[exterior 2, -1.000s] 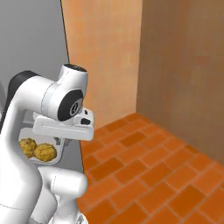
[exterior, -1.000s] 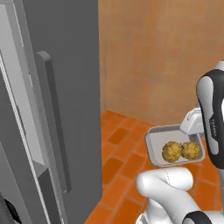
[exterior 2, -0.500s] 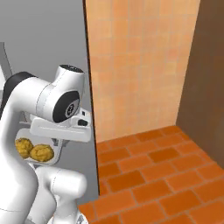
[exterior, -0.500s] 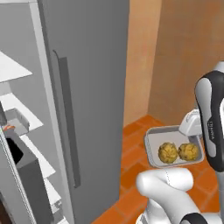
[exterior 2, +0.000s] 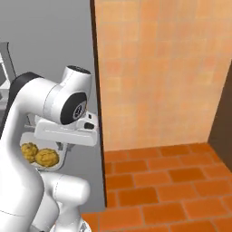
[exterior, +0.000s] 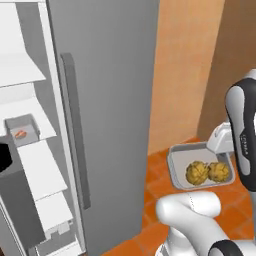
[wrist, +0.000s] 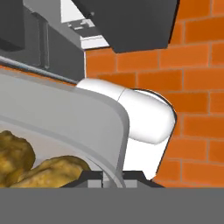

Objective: Take the meat container that has the shrimp and place it on the second highest rack of the freezer. Then take the vegetable container that has the squashs and place it on the highest rack of the freezer.

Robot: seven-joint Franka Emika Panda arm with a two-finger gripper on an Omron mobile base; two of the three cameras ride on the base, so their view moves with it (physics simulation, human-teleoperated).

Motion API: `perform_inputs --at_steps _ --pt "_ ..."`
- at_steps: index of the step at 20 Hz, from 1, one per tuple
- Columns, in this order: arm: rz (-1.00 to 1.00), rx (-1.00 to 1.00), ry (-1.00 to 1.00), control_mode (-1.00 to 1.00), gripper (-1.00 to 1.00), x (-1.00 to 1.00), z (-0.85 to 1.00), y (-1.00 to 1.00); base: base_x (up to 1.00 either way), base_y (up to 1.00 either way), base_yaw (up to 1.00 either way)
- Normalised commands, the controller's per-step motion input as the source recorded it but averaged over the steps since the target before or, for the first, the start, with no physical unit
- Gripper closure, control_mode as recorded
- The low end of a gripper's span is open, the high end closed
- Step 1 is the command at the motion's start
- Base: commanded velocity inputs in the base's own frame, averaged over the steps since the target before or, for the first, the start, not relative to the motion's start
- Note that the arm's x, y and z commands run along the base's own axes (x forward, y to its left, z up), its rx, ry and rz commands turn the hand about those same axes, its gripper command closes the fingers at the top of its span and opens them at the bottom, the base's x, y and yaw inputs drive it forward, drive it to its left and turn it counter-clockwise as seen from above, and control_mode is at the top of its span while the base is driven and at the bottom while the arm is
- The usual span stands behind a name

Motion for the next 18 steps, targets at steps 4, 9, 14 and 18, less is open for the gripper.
perform_inputs --at_steps 4,9,14,18 --pt "0.0 0.0 0.0 1.0 1.0 0.0 0.0 0.0 0.0 -0.35 0.83" --pt "0.0 0.0 0.0 1.0 1.0 0.0 0.0 0.0 0.11 -0.29 0.63" --pt "0.0 0.0 0.0 1.0 1.0 0.0 0.0 0.0 0.13 -0.02 0.13" --pt "0.0 0.0 0.0 1.0 1.0 0.0 0.0 0.0 0.33 0.11 0.0"
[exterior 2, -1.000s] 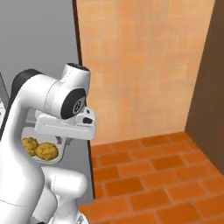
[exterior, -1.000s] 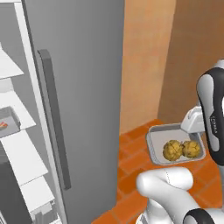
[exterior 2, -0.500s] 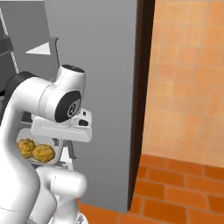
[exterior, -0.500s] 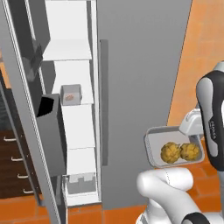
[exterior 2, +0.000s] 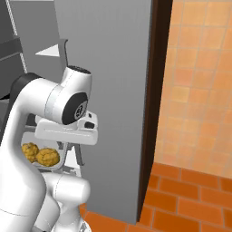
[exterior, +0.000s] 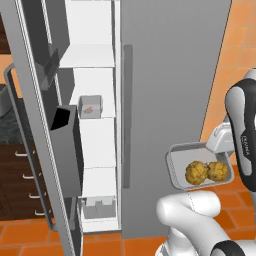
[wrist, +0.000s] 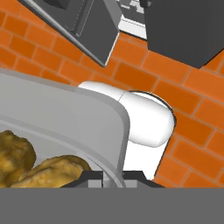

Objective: Take the meat container that has the shrimp and place it on the second highest rack of the freezer. Then take the vegetable container that has the squashs and place it on the highest rack of the freezer.

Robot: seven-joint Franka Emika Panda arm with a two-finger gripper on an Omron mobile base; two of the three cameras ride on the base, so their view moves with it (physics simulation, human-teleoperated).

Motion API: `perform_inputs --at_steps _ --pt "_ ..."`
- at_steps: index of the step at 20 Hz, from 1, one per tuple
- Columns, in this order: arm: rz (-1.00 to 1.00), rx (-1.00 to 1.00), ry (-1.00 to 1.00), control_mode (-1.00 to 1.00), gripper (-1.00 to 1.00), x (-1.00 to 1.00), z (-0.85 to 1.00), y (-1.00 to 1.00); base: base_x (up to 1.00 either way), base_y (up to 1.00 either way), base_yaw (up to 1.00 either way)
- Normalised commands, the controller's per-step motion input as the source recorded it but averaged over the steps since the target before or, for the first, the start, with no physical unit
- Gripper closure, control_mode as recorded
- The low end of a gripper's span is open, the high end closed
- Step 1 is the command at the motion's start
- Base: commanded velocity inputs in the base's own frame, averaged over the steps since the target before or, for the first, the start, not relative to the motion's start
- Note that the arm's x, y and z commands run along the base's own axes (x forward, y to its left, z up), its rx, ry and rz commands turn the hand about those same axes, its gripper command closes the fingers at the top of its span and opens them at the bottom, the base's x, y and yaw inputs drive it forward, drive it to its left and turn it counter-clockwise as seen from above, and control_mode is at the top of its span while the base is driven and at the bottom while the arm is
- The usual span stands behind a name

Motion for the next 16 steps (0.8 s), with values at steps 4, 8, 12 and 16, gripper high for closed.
perform_inputs --at_steps 4,8,12,16 --pt "0.0 0.0 0.0 1.0 1.0 0.0 0.0 0.0 0.57 0.31 0.0" --pt "0.0 0.0 0.0 1.0 1.0 0.0 0.0 0.0 0.21 0.41 0.04" --pt "0.0 0.0 0.0 1.0 1.0 0.0 0.0 0.0 0.28 0.21 0.06" --pt "0.0 0.0 0.0 1.0 1.0 0.0 0.0 0.0 0.6 0.03 0.0"
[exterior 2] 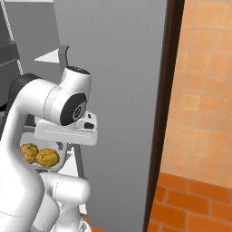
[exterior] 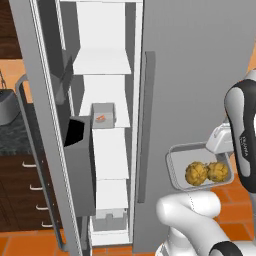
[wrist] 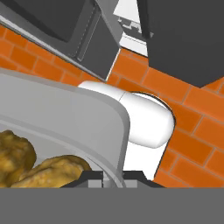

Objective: Take the meat container that has the shrimp and place it on the second highest rack of the freezer. Then take the vegetable container that has the squashs and place it on the highest rack of the freezer.

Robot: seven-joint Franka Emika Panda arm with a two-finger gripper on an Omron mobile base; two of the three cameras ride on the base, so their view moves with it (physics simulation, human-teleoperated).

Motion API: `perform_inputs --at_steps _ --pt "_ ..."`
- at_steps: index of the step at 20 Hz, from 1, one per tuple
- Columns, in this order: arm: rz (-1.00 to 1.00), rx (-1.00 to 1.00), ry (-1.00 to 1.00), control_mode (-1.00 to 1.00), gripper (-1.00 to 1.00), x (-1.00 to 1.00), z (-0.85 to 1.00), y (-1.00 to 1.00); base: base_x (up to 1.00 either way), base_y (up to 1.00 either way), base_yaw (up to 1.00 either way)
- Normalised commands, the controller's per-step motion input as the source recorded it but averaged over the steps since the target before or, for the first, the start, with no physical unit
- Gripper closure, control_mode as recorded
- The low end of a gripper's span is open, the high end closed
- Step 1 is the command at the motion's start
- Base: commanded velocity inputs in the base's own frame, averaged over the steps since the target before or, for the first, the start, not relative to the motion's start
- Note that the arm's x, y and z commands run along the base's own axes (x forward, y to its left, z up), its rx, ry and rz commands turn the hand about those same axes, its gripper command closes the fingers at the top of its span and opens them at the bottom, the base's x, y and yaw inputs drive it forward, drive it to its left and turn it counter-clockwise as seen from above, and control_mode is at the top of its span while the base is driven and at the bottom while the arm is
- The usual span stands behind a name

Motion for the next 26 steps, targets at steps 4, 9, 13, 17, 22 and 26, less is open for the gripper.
perform_inputs --at_steps 4,9,13,17,22,26 --pt "0.0 0.0 0.0 1.0 1.0 0.0 0.0 0.0 0.24 0.15 0.01" --pt "0.0 0.0 0.0 1.0 1.0 0.0 0.0 0.0 0.06 0.22 0.12" --pt "0.0 0.0 0.0 1.0 1.0 0.0 0.0 0.0 0.37 0.11 0.0" --pt "0.0 0.0 0.0 1.0 1.0 0.0 0.0 0.0 0.0 0.29 0.01" --pt "0.01 -0.07 -0.13 -1.0 1.0 -0.06 0.12 0.34 0.0 0.0 0.0" --pt "-0.47 0.13 -0.05 -1.0 1.0 0.0 0.48 0.25 0.0 0.0 0.0"
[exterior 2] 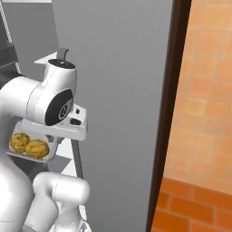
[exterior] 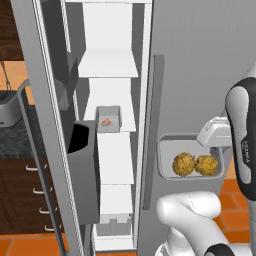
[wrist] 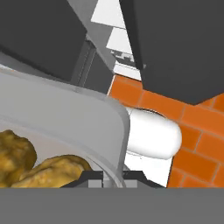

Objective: Take the meat container that has the shrimp and place it on the second highest rack of the freezer. Then take the vegetable container that has the squashs and place it on the highest rack of the freezer.

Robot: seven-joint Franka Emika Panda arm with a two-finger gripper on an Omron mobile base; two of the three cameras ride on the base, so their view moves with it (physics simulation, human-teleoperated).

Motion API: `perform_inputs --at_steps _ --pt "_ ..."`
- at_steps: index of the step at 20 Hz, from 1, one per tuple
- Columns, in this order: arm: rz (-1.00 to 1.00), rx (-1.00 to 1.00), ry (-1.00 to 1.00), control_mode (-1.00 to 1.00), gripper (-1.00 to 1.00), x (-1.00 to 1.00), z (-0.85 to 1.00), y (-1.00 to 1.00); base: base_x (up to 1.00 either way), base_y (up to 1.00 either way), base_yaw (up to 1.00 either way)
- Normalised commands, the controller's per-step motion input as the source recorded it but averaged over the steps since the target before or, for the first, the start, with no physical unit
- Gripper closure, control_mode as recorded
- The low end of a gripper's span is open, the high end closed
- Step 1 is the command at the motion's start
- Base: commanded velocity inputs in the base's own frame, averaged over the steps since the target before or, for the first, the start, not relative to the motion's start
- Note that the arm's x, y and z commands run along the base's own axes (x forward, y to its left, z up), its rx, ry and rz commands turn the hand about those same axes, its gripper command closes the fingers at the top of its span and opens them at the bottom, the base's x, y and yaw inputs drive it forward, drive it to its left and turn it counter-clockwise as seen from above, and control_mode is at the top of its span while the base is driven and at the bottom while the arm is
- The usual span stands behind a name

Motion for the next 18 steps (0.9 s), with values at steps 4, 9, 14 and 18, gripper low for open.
perform_inputs --at_steps 4,9,14,18 --pt "-0.3 0.26 0.1 -1.0 1.0 0.27 0.57 0.36 0.0 0.0 0.0" --pt "-0.32 0.23 0.02 -1.0 1.0 0.2 0.44 0.59 0.0 0.0 0.0" --pt "-0.59 0.08 -0.01 -1.0 1.0 0.4 0.04 0.77 0.0 0.0 0.0" --pt "-0.53 0.14 0.0 -1.0 1.0 0.55 0.11 0.56 0.0 0.0 0.0"
